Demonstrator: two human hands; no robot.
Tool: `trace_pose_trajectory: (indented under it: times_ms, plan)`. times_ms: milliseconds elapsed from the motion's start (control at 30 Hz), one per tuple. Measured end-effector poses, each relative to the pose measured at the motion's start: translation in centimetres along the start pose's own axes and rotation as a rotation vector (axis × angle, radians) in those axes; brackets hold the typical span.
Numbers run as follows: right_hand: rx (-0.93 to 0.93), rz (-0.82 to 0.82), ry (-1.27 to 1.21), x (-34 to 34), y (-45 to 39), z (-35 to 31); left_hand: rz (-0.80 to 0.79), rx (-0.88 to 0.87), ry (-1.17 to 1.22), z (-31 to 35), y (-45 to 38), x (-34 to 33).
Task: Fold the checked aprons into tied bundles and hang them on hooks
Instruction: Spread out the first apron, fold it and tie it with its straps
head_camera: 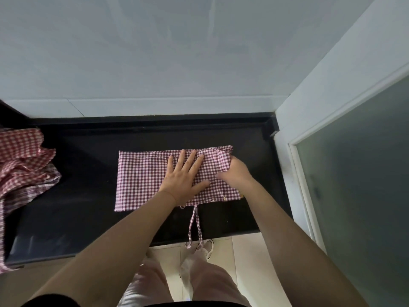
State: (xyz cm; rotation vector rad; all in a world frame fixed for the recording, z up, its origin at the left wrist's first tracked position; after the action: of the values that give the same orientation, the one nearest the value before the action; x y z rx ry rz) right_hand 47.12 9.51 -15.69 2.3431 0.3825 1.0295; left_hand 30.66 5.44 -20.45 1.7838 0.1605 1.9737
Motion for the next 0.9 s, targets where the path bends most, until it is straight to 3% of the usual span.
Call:
trace_pose_trajectory:
  times_ms: [133, 233, 333, 467, 567, 767, 833, 900]
  plan:
    - [-0.070, 0.237, 0.054, 3.4, -0.7, 1.0, 0.163, -0.007, -0.004, -1.4, 1.3, 2.0]
    - [-0.162, 0.251, 0.160, 5.5, -0.9, 0.4, 0.329, 0.227, 0.051, -3.2, 3.8, 2.4]
    - [-0.116, 0.262, 0.240, 5.4, -0.5, -2.6, 0.213, 0.436, 0.213, -4.7, 4.9, 2.0]
    - [0.108, 0.211, 0.201, 1.1, 1.0, -8.4, 0.121, 0.322, 0.472, -5.1, 4.2, 2.8]
    - [0.218, 0.139, 0.331, -3.7, 1.8, -10.9, 0.141, 0.294, 0.616, -6.1, 4.0, 3.8]
    - [0.233, 0.136, 0.382, -9.2, 2.7, -11.0, 0.116, 0.578, 1.388, -9.9, 4.5, 2.7]
    - [0.256, 0.061, 0.355, -9.8, 3.0, -11.0, 0.106, 0.539, 1.398, -9.8, 4.5, 2.6]
    - [0.256, -0.037, 0.330, -9.9, 3.4, -10.9, 0.111, 0.491, 1.247, -9.3, 4.4, 3.0]
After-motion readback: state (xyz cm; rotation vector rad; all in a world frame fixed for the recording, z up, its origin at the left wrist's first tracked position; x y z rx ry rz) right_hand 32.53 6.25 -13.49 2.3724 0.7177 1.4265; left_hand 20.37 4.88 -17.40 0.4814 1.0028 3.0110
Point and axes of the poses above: each hand's wrist, its own y-axis away from the middle knuckle, its own x-axis out of the back of the hand, z = x × y, the point moved 4 cm from there along -y, towards the middle knuckle, and after that the axes turned 1 degree about -y, right-handed, at the moved point
